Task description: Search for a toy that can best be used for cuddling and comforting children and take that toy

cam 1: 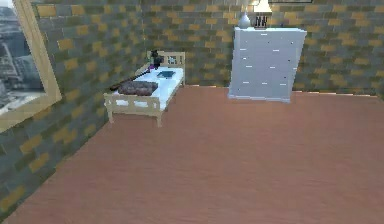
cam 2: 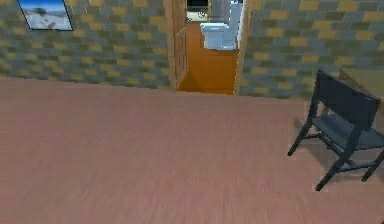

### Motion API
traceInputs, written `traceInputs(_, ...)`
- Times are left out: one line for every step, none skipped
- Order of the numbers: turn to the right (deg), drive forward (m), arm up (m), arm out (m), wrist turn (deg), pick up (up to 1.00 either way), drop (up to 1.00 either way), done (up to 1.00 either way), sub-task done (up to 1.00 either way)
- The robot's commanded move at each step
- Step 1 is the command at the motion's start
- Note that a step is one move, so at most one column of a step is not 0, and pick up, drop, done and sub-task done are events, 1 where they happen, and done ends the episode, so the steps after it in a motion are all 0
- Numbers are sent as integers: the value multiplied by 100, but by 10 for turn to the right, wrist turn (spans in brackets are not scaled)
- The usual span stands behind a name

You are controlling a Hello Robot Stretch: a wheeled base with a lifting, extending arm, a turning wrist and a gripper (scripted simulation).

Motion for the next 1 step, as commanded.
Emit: traceInputs(30,0,0,0,0,0,0,0,0)
